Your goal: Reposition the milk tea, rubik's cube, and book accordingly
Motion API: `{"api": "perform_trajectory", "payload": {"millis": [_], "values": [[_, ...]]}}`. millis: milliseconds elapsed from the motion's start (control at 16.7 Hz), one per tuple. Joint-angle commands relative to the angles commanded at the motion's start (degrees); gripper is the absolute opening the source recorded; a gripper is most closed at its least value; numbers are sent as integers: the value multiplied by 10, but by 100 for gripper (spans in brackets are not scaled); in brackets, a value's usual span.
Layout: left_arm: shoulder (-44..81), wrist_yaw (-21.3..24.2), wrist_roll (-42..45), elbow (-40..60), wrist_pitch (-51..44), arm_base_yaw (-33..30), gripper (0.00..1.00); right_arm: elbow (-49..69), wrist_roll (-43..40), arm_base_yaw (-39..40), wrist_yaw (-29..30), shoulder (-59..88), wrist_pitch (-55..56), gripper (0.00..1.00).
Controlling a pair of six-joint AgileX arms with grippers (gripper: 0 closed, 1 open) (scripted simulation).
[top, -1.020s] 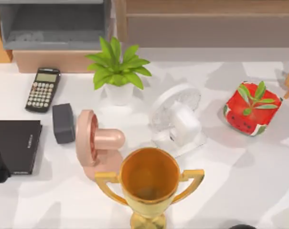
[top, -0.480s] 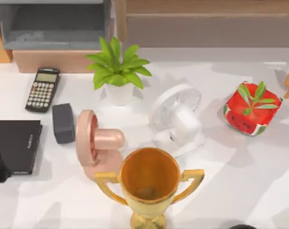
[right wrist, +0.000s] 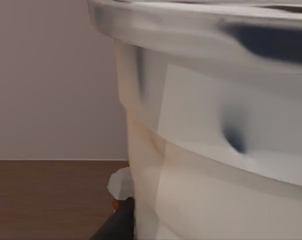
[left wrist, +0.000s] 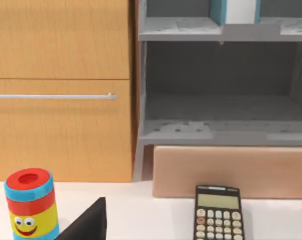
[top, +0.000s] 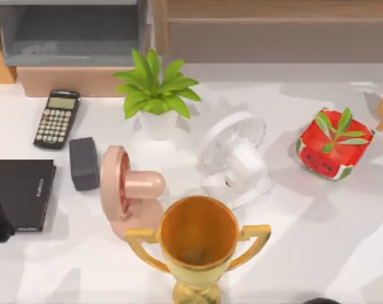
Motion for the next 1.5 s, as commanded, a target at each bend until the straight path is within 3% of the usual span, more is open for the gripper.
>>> {"api": "perform_trajectory", "payload": {"millis": [360, 420, 1020, 1500], "values": [[0, 0, 0, 0, 0, 0, 100, 0, 0, 0, 0, 0, 0, 2], [0, 0, 0, 0, 0, 0, 100, 0, 0, 0, 0, 0, 0, 0], [0, 0, 0, 0, 0, 0, 100, -9, 5, 2, -4, -9, 4, 0], [0, 0, 0, 0, 0, 0, 100, -152, 28, 5, -35, -101, 41, 0]]}}
